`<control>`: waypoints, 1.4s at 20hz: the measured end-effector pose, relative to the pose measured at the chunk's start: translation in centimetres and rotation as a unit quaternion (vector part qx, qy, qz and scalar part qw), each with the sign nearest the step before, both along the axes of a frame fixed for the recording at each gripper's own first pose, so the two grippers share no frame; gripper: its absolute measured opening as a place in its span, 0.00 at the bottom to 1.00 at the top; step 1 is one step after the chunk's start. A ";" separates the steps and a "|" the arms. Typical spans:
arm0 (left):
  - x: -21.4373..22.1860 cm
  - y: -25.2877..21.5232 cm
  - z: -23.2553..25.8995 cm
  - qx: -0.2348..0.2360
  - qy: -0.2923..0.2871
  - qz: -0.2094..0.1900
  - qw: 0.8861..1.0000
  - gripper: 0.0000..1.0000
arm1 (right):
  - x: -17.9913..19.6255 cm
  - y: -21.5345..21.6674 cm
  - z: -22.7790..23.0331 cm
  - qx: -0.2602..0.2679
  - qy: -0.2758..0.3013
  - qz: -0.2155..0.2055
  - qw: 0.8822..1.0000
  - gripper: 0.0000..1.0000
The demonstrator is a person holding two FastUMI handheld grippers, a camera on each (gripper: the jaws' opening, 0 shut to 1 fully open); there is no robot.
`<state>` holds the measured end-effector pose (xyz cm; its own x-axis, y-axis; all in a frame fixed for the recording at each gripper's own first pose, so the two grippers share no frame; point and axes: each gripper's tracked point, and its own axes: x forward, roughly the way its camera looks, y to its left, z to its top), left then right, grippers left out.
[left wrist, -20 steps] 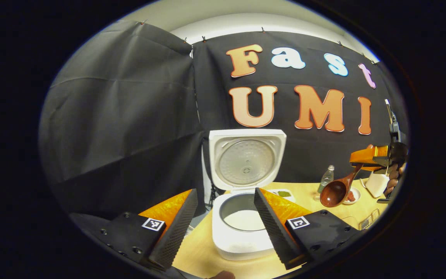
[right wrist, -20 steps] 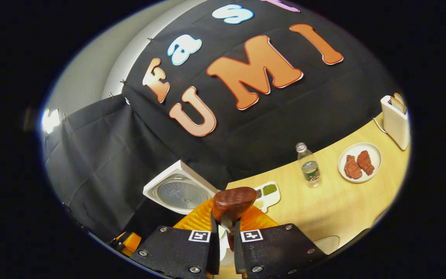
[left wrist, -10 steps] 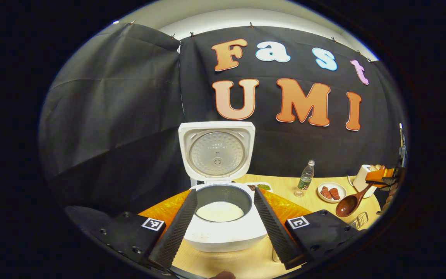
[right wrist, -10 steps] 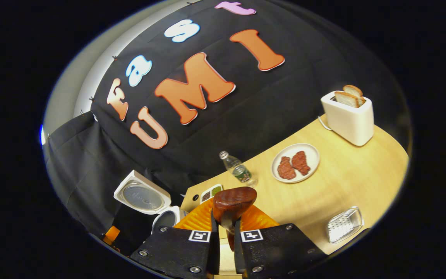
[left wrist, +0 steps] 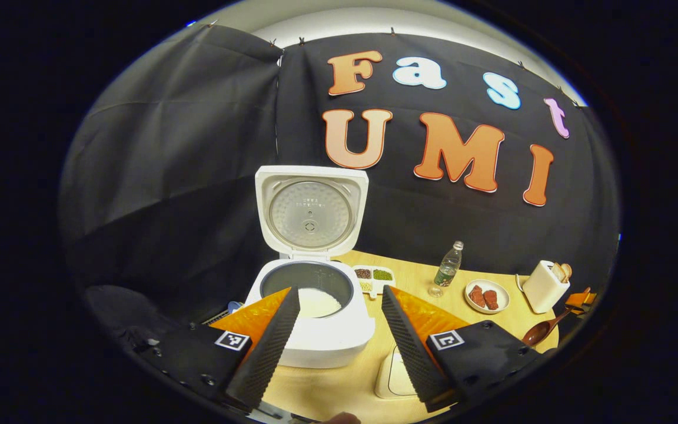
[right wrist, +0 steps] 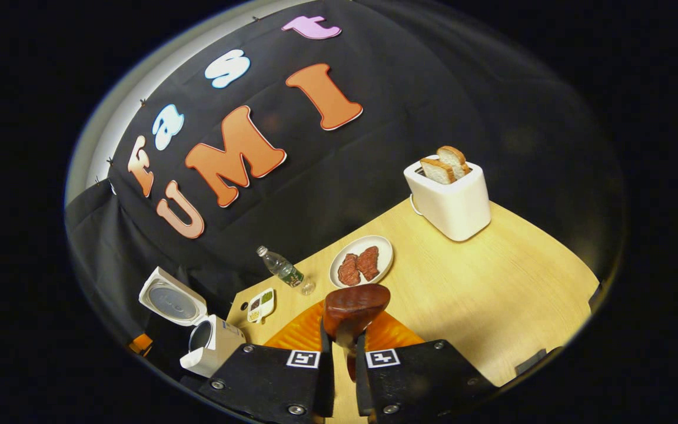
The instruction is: Close the left gripper, press the button to open the rice cooker; take a wooden spoon from the chopstick holder with the right hand, scoop a spoonful of rice and pour it into the rice cooker, then put the wooden spoon back into the chopstick holder.
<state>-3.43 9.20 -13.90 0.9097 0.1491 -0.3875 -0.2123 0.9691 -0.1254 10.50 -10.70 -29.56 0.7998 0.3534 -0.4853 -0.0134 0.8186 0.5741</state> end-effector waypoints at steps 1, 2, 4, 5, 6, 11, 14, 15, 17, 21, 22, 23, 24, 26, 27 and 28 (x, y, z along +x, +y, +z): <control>-0.2 -0.2 -0.1 -0.004 0.003 0.006 1.000 0.95 | -0.2 -0.5 -0.5 -0.003 0.001 0.003 1.000 0.14; -0.3 -0.4 -0.3 -0.007 0.006 0.013 1.000 0.95 | -0.4 -0.9 -1.0 -0.008 0.003 0.005 1.000 0.14; -0.4 -0.4 -0.2 -0.009 0.007 0.026 1.000 0.95 | -0.7 -1.4 -2.5 -0.019 0.012 0.014 1.000 0.14; -0.5 -0.3 0.0 -0.007 0.007 0.032 0.999 0.96 | -0.8 -1.5 -3.2 -0.023 0.015 0.018 0.999 0.14; -0.6 -0.1 0.0 -0.004 0.008 0.039 0.999 0.95 | -0.9 -1.5 -3.9 -0.024 0.018 0.023 0.999 0.14; -0.5 3.1 1.6 0.025 0.007 0.072 0.997 0.95 | -1.2 -0.5 -5.4 0.007 0.025 0.025 0.999 0.17; 0.8 6.0 2.0 0.021 0.016 0.085 0.996 0.95 | -1.0 -0.8 -5.6 0.004 0.037 0.010 0.999 0.19; 1.5 7.3 2.8 0.023 0.011 0.089 0.996 0.95 | -1.2 -0.7 -5.7 -0.004 0.040 0.006 0.999 0.20; 3.3 9.8 4.7 0.037 -0.006 0.094 0.995 0.95 | -1.5 -0.6 -5.4 -0.016 0.040 0.002 0.999 0.23; 7.6 13.5 7.8 0.069 -0.024 0.095 0.993 0.95 | -3.3 -1.4 -4.9 -0.048 0.050 -0.016 0.997 0.24; 9.0 13.9 8.8 0.068 -0.036 0.089 0.993 0.95 | -3.6 -2.0 -4.3 -0.057 0.046 -0.023 0.997 0.35; 10.3 14.4 9.7 0.066 -0.041 0.084 0.993 0.94 | -3.8 -2.7 -3.4 -0.064 0.039 -0.034 0.997 0.37; 11.4 15.4 10.2 0.070 -0.045 0.084 0.993 0.94 | -3.8 -3.4 -2.4 -0.067 0.033 -0.047 0.996 0.41; 13.8 16.6 11.6 0.074 -0.055 0.079 0.993 0.95 | -3.6 -4.3 0.4 -0.068 0.014 -0.076 0.995 0.56; 15.0 16.9 12.0 0.070 -0.055 0.071 0.994 0.94 | -3.5 -4.7 1.9 -0.068 0.000 -0.089 0.994 0.61; 16.3 17.0 12.1 0.066 -0.052 0.062 0.995 0.94 | -3.6 -5.1 3.3 -0.073 -0.015 -0.100 0.992 0.72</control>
